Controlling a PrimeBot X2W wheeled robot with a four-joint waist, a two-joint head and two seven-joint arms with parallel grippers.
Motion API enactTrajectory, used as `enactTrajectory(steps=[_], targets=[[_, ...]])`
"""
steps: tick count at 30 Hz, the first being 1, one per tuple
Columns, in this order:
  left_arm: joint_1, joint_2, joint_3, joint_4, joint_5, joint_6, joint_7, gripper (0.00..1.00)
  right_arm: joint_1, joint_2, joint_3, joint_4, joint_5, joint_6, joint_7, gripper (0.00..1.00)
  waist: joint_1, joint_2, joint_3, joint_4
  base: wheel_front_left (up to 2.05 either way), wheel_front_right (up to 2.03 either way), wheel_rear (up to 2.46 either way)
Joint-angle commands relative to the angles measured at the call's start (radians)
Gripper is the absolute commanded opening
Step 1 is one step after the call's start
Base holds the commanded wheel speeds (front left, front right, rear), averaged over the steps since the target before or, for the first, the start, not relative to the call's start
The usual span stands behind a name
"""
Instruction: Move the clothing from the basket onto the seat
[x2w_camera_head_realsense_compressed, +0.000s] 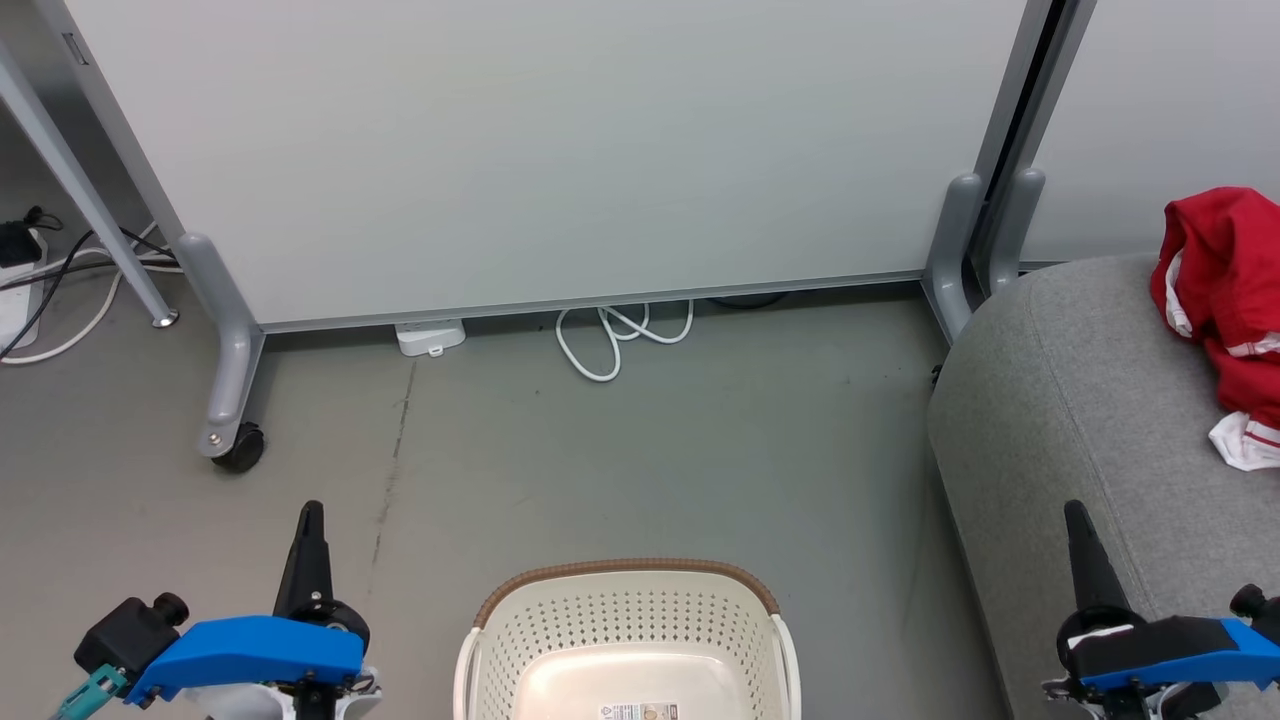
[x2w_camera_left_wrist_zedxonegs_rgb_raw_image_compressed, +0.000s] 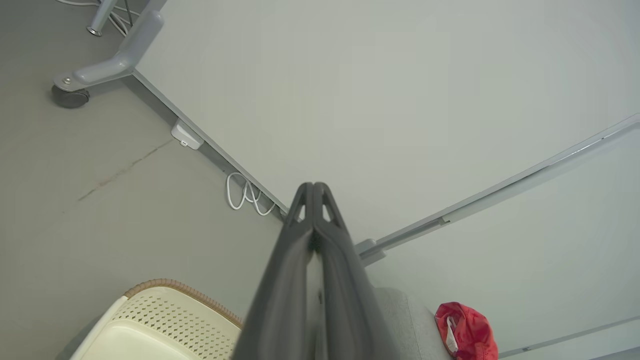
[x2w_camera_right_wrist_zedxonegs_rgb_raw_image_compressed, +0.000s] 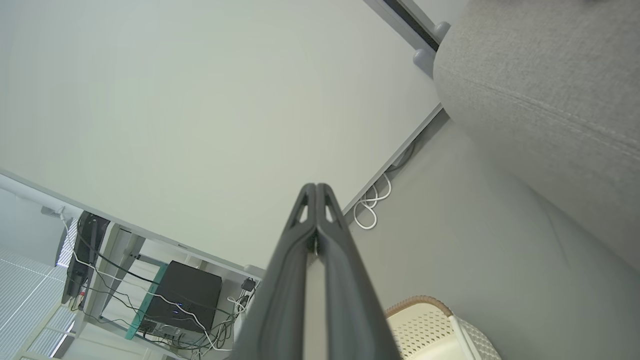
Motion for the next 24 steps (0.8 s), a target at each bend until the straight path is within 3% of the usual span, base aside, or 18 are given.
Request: enactTrajectory(steps=[1,24], targets=[[-0.029,0.0,0.009,-0.015,-0.029,-0.007,0.007,0.0,-0.026,-0.005,0.0,-0.014,0.029,0.0,0.009,0.0,0.0,0.0,0.0,-0.001,0.0,0.0,0.0],[-0.038,0.0,0.046,-0.029,-0.281,-0.012,0.071,0.0,-0.039,-0.005,0.0,-0.024,0.282,0.0,0.072,0.0,0.0,0.0,0.002,-0.022,0.0,0.0,0.0]])
